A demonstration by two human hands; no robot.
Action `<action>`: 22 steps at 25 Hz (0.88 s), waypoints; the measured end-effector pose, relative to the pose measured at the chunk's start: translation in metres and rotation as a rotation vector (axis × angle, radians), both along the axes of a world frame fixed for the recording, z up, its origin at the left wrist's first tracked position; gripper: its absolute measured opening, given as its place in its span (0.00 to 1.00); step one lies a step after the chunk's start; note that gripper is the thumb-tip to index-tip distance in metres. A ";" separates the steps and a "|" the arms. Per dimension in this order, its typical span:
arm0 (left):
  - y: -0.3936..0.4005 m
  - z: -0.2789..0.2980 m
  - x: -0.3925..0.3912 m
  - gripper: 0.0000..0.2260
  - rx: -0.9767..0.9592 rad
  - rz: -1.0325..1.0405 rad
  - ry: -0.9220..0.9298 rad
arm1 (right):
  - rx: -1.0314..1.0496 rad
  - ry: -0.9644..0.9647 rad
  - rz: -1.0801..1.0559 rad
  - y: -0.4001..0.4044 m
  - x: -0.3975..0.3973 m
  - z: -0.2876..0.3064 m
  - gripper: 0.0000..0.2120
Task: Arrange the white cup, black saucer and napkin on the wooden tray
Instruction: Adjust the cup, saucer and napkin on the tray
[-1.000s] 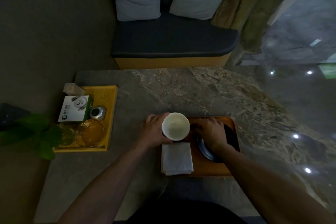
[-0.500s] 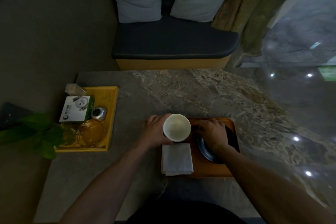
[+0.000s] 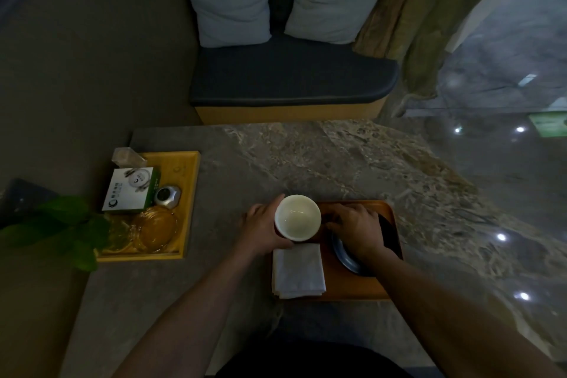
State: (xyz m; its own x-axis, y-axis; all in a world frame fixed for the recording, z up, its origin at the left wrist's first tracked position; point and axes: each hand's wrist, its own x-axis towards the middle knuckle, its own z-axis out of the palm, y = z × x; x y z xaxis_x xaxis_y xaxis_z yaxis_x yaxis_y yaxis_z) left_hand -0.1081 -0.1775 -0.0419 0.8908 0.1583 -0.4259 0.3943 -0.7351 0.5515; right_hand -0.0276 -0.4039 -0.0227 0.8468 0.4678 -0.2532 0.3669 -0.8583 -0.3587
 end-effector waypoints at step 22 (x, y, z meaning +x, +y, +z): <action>-0.157 -0.010 -0.064 0.43 0.138 0.017 -0.003 | -0.197 0.150 0.160 -0.178 -0.001 -0.029 0.56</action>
